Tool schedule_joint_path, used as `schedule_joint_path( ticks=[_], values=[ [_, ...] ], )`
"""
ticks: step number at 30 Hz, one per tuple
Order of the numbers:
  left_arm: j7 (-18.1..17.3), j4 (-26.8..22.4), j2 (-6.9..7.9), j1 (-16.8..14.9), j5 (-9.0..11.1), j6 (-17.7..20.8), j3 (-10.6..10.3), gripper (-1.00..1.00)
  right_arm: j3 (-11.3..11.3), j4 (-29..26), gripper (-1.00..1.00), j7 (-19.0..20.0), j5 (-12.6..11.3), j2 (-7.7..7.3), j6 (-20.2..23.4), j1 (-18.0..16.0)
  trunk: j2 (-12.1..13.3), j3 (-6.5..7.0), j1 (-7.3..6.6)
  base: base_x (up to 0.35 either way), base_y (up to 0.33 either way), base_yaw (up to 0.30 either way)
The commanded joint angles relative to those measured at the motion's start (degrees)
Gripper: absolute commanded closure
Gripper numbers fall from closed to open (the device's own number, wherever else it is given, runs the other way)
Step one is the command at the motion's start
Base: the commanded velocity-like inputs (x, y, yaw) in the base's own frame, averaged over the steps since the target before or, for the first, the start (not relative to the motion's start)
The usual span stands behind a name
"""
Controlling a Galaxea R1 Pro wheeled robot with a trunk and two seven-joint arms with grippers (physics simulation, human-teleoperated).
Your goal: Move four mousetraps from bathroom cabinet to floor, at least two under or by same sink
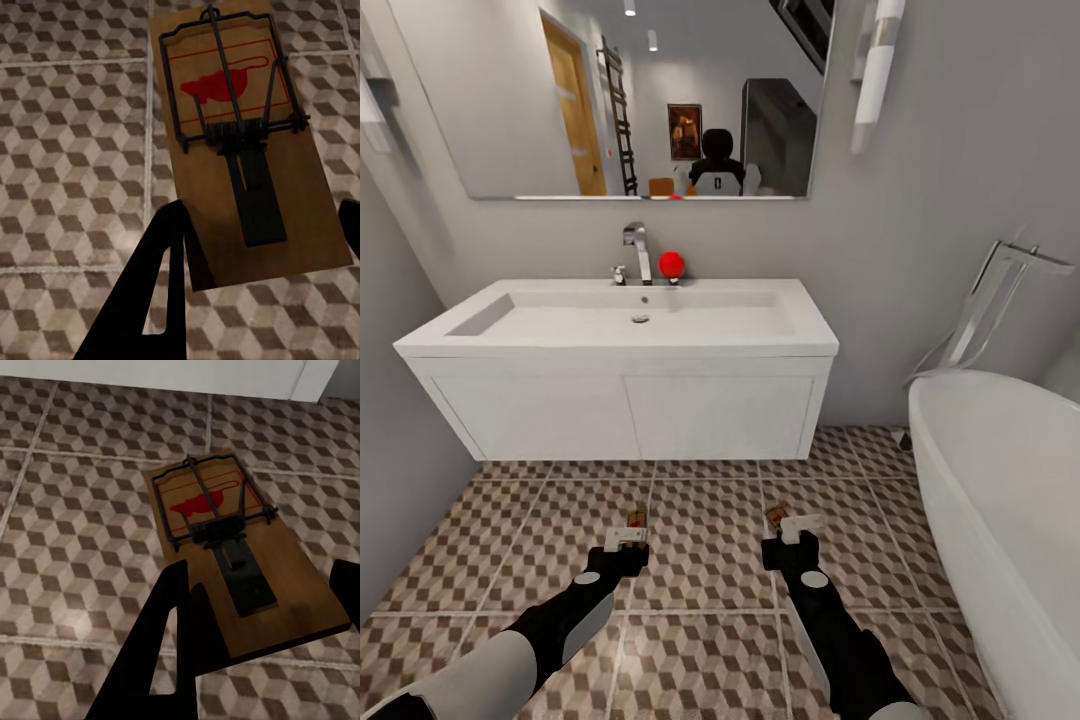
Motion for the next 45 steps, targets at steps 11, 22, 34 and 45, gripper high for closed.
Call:
schedule_joint_path(
  ticks=[11,22,34,45],
  values=[
    [0.6,-0.1,0.06,-0.1,0.4,-0.2,-0.5,1.0,0.1,-0.1,1.0,-0.2,0.6,0.0,-0.4,0.0,-4.5,-2.93,2.42,0.0,0.0,0.0],
    [0.6,-0.9,0.06,-0.1,0.4,-0.3,-0.5,1.0,0.2,-0.1,1.0,-0.6,0.8,0.0,-7.2,0.0,-8.9,-5.83,4.83,0.0,0.0,0.0],
    [0.6,-1.1,0.11,-0.1,0.4,-2.9,-0.5,1.0,0.1,0.0,1.0,-0.6,0.7,0.0,-7.3,0.0,-13.7,-9.04,7.47,0.0,0.0,0.0],
    [0.6,-1.0,0.3,-0.1,-0.8,-6.5,-0.5,1.0,0.2,0.0,1.0,-0.6,0.7,0.0,-7.4,0.0,-18.1,-11.98,9.88,0.0,0.0,0.0]
  ],
)
